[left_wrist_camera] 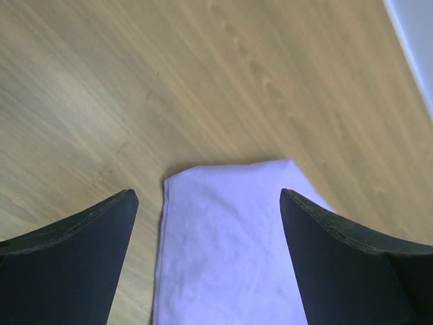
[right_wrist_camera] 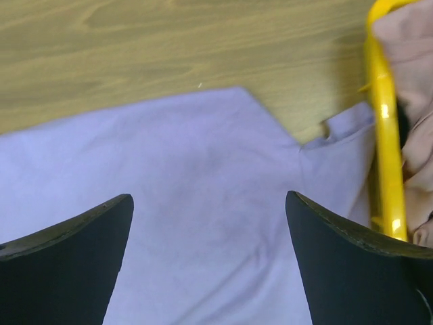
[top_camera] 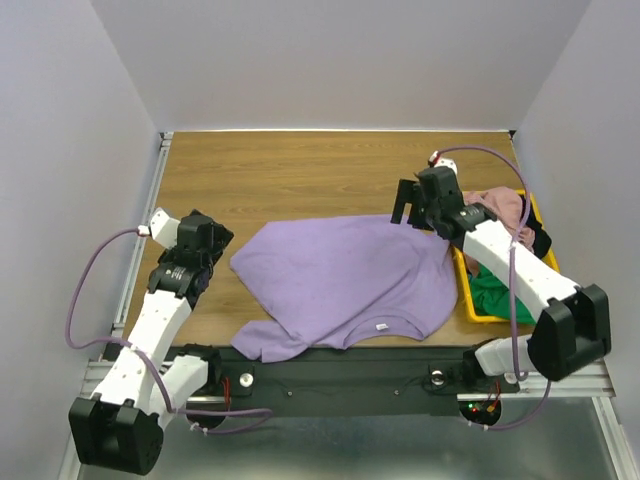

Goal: Fold and stack the t-shirts
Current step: Move the tshirt to the center of the board, then flatten the tshirt out

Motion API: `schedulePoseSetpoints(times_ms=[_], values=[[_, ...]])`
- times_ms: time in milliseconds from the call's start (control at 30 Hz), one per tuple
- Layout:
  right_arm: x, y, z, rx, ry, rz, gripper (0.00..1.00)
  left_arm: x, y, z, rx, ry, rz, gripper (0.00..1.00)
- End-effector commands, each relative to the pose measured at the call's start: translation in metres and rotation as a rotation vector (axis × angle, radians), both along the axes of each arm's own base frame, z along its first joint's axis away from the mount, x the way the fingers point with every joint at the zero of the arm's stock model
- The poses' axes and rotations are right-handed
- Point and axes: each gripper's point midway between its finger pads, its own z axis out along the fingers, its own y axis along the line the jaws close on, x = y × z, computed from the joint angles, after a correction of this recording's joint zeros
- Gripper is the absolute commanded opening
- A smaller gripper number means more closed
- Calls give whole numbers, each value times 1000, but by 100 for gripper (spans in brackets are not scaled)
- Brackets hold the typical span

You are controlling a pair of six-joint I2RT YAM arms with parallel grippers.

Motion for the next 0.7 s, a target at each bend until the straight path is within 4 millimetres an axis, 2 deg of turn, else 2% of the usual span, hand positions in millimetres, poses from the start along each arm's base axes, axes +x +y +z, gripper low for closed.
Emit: schedulePoseSetpoints(times_ms=[0,100,233,333,400,433,500,533,567,600,633,667], values=[[-25,16,7,99,-39,48,100,-2,-13,-24,-21,83,-72,98],[-46,25,-9,144,2,59,100,-3,-30,-45,-50,118,-171,99],[-72,35,-53,186,136,53,100,1,-40,-67,-71,138,-226,99],[-78,32,-80,155,209,27,100,3,-50,-86,-82,185,-279,98],[-74,26,-92,123,230,-24,100,11,-58,-89,-97,180,-313,98],[-72,26,-103,107,260,-37,100,13,-61,-98,-97,208,-327,98],[-58,29,-105,94,253,-62,100,24,-68,-99,-97,200,-352,97],[-54,29,-118,68,285,-71,100,25,-71,-111,-95,238,-362,90],[-48,29,-121,56,283,-76,100,30,-74,-112,-91,241,-371,89],[-32,33,-113,53,252,-87,100,36,-78,-120,-82,266,-378,83],[-28,32,-128,23,286,-90,100,40,-80,-123,-76,277,-389,79],[-19,34,-129,12,282,-85,100,47,-80,-122,-70,276,-382,75]])
